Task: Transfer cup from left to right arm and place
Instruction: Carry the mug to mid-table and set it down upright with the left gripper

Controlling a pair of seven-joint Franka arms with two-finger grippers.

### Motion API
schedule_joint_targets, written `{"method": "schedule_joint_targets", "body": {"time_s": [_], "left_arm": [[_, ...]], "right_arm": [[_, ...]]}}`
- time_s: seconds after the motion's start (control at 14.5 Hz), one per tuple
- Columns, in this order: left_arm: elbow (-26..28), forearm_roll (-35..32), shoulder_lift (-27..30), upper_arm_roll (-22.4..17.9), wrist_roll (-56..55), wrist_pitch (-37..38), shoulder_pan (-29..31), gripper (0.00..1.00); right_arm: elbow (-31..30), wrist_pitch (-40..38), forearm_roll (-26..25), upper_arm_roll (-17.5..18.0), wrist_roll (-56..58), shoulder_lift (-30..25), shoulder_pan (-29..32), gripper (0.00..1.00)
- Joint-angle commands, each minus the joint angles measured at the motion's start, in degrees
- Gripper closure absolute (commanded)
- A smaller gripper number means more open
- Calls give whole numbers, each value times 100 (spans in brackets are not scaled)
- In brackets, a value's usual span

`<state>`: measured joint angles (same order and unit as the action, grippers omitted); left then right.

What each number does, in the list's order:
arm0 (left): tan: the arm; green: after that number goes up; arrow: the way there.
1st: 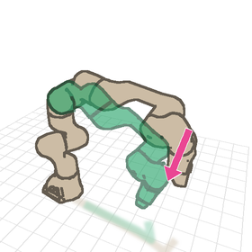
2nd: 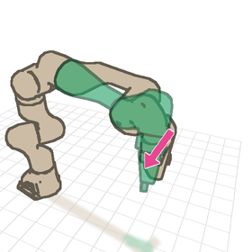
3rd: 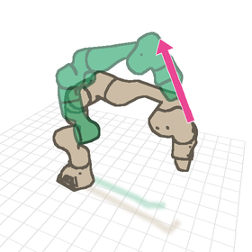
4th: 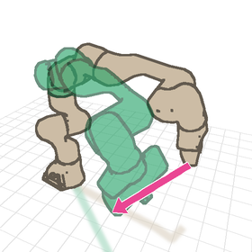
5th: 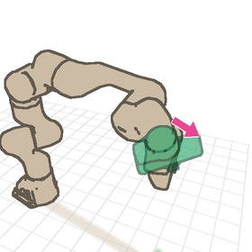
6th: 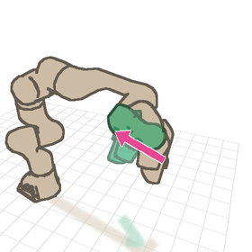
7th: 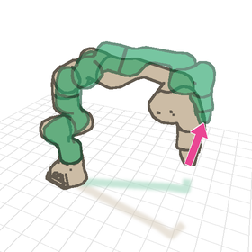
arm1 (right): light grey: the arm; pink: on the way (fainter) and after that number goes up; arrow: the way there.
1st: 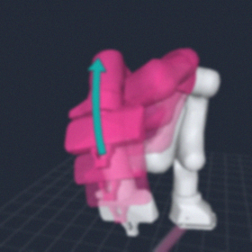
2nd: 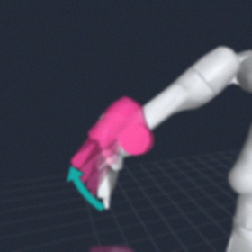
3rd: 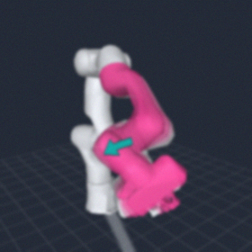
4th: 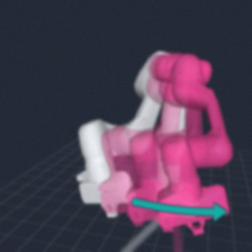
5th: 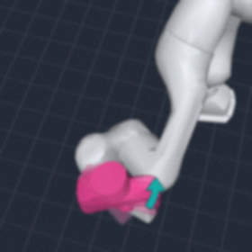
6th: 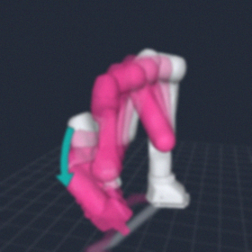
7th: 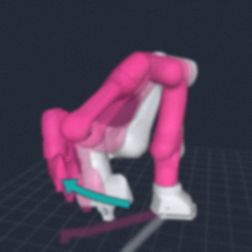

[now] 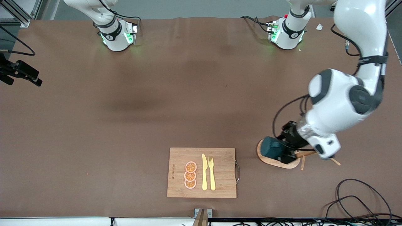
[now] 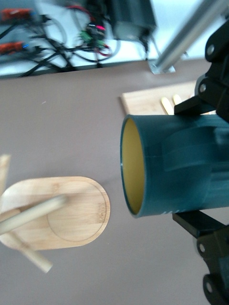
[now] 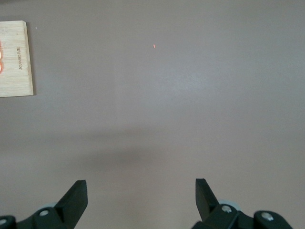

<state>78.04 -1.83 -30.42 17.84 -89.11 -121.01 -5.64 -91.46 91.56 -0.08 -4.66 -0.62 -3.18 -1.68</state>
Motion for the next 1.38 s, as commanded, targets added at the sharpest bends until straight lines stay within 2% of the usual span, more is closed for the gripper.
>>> {"method": "schedule_joint_targets", "body": {"time_s": [0.0,0.21,0.41,0.69,0.76,0.83,1.31], "left_arm": [[9,-1139,-34,-61,-28,-1,-795,40],[27,-2844,-340,-44,-45,-1,-1481,40],[44,-4005,-648,-79,-203,8,-2097,41],[79,-5903,-1149,-88,-1238,261,-2914,42],[79,-6369,-1342,-88,-1476,576,-3177,44],[79,-6783,-1535,-88,-1739,840,-3424,54],[97,-8649,-2661,-88,-3884,1923,-4471,51]], "right_arm": [[-56,64,-10,80,53,-51,97,0],[-48,29,-10,80,53,-42,106,0],[-56,20,-10,80,53,-33,106,0],[-48,55,-18,80,88,-16,106,0],[-47,55,-19,80,149,-16,106,0],[-56,20,-53,80,254,-16,106,0],[-56,-6,-62,80,326,-7,132,0]]}}
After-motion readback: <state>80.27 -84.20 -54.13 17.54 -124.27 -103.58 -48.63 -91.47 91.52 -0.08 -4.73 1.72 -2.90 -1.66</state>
